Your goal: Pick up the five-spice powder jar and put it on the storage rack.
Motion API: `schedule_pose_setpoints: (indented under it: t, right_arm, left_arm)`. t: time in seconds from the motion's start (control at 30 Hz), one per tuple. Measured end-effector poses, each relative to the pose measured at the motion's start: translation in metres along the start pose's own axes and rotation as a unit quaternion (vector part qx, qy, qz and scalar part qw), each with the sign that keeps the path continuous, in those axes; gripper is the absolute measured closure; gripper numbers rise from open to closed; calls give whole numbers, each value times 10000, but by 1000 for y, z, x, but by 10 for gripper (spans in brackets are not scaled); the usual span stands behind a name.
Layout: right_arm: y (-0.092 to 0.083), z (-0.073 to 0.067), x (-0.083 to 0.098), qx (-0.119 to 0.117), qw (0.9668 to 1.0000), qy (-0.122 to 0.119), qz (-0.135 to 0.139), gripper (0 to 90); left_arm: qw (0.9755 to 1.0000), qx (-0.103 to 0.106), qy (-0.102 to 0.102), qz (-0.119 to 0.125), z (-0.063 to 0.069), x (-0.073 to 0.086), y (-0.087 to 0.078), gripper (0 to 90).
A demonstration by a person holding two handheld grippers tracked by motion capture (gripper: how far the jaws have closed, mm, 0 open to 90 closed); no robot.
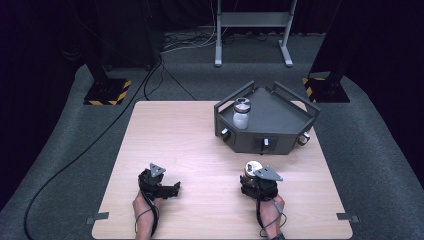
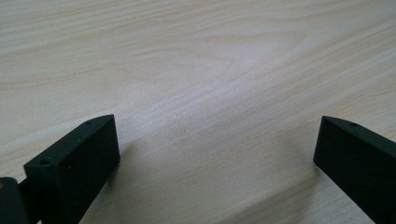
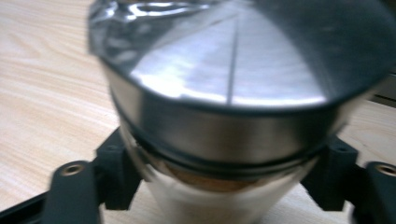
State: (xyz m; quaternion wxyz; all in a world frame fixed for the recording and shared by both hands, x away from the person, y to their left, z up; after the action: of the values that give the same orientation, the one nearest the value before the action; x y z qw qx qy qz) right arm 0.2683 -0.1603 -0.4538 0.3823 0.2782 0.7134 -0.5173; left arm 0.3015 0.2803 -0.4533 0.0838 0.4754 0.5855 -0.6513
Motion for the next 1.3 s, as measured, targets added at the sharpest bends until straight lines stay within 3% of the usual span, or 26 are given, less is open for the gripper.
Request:
schedule_pose_setpoints:
  t: [0.67,1.3]
  right_arm:
    - [-5,2,-5,-13,9998,-123,-135,304]
    - [-28,25,-7,253,9997,1,-35,303]
  left_arm:
    - [10000,-5,-11,4,0,0,0,2]
    - [10000,-11,-10,1,1,0,0,3]
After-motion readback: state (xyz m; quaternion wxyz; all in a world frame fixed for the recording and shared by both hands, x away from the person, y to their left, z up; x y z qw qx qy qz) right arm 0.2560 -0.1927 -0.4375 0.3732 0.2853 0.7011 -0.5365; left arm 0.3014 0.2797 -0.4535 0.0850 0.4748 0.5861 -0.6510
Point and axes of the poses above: each handheld gripper's, and its own axes: y roughly forward along the jaws, x roughly out of its underside, z roughly to its right, the point moved 2 cm from there along y, roughly forward along the jaws, and after that the axes turned 13 degrees about y, right-handed, at the moved point
